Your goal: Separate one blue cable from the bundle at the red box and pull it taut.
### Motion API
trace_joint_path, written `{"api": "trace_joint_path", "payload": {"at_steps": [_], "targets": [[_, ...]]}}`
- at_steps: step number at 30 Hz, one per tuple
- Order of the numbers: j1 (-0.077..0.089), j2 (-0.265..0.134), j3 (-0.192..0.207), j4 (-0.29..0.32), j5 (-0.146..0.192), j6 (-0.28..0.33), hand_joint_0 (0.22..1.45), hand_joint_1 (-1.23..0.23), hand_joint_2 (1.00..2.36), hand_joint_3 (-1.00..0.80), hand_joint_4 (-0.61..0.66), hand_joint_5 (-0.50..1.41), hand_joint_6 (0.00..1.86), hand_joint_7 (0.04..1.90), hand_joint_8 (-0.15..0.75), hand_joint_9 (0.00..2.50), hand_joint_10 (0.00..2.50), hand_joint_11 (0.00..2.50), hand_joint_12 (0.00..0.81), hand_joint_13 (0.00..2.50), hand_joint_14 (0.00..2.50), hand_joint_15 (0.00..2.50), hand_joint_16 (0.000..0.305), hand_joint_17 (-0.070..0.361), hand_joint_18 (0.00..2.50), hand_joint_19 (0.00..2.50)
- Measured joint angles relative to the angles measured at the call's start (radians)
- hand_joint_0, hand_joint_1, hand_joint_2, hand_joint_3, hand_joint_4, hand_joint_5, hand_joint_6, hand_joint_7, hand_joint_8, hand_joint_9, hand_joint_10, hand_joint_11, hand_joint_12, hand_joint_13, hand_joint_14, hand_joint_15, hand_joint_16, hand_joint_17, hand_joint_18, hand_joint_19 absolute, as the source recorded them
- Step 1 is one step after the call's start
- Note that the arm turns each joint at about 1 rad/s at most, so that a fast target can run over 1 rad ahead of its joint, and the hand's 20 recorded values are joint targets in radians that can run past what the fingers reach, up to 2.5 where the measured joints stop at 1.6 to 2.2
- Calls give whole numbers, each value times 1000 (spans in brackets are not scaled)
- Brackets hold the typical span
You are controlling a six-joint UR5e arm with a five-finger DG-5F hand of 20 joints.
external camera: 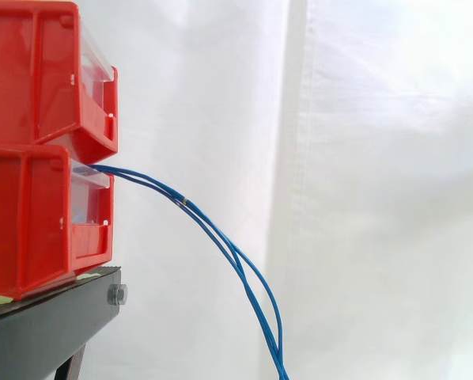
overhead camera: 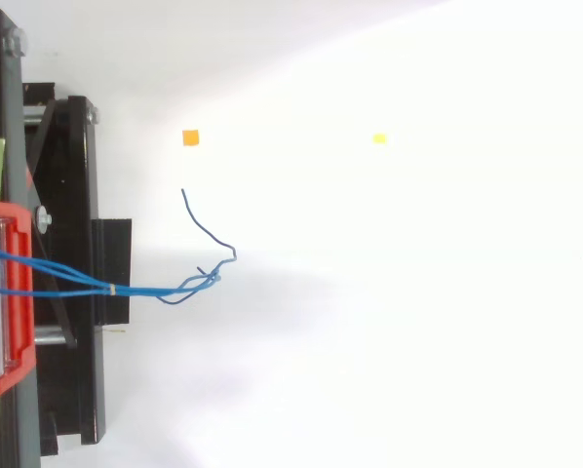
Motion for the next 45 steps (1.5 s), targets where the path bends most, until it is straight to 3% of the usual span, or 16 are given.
{"api": "trace_joint_path", "payload": {"at_steps": [24, 32, 39, 45], "targets": [[-6, 0, 0, -2, -2, 0, 572, -611, 1000, -500, 170, -229, 502, 762, 231, 282, 5, 160, 305, 65, 3, 100, 47, 107, 166, 532], [2, -6, 0, 17, -1, -8, 572, -611, 1000, -500, 173, -227, 502, 766, 233, 291, 5, 164, 308, 75, 3, 103, 47, 107, 168, 530], [15, -74, 2, 50, 5, -46, 572, -611, 1000, -500, 174, -226, 502, 766, 233, 295, 4, 166, 310, 82, 4, 109, 48, 107, 175, 530], [38, -144, 10, 141, 84, -58, 572, -612, 1000, -500, 175, -226, 502, 769, 235, 300, 5, 167, 310, 83, 3, 107, 47, 106, 182, 530]]}}
